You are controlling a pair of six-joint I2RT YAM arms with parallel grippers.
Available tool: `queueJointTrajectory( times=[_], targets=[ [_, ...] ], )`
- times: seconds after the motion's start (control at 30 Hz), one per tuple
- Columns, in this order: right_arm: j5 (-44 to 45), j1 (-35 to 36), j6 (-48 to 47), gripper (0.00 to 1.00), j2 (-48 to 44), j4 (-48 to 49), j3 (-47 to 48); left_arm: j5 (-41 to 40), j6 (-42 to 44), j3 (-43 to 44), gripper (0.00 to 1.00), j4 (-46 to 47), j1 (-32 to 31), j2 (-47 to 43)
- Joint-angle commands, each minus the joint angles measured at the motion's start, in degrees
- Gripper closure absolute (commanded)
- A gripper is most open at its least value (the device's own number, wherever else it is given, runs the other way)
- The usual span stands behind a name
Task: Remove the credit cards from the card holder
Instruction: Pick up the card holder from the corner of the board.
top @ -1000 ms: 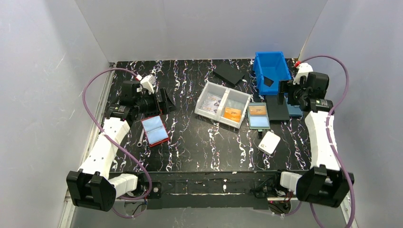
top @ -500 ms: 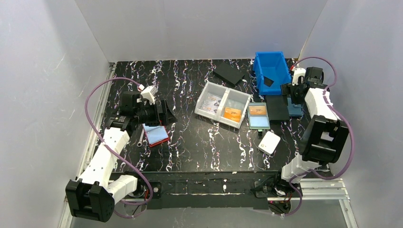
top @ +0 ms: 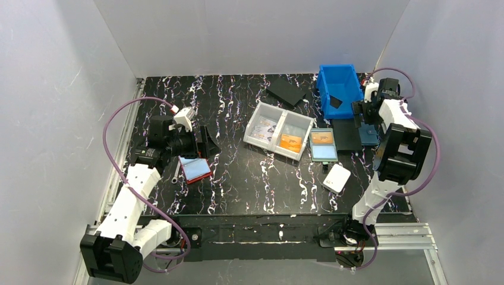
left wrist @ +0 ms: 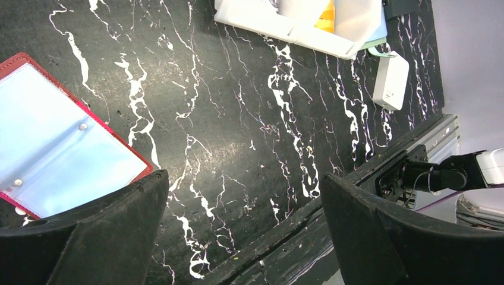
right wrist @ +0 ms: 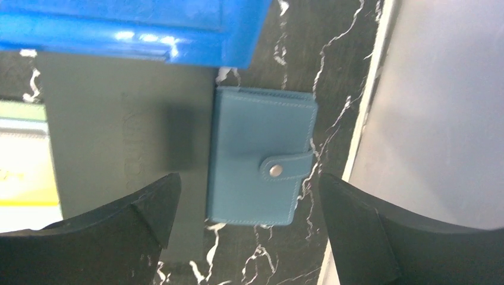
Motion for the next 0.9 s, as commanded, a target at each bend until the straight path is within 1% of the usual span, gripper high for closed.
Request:
queueJointTrajectory(
  times=[0.0,0.17,0.37,0.4,0.57,0.73,0.87],
  targets=[
    [2.5,-1.1,-0.8,0.05,3.4,0.7,5.6,-0.7,1.4,-0.8,0.02,-1.3,0.3,0.8],
    [1.9,-3.2,-1.6,0.05,4.9,1.1,6.8,-2.0,2.0,-0.8,0.02,-1.6,0.3,0.9],
    [0.8,-4.4,-5.7,0.05,5.0,0.5,6.4,-3.5,2.8,-1.3,0.02,-1.5,0.3,0.6],
    [-0.8,-4.4,-6.0,0.05,5.0,1.0,6.3,-3.7,2.8,-1.3,0.02,-1.5,0.3,0.8],
    [-3.7,-4.5,-5.4,0.04,7.8,-0.7,9.4,-4.4,3.0,-1.6,0.02,-1.4,0.3,2.6],
    [-6.9,-4.5,-4.6,0.02,9.7,-0.7,10.3,-3.2,2.1,-2.2,0.02,-0.7,0.2,4.6],
    [-7.5,-4.5,-4.1,0.02,11.0,-1.0,10.8,-2.8,1.4,-2.9,0.02,0.2,0.2,5.0]
  ],
)
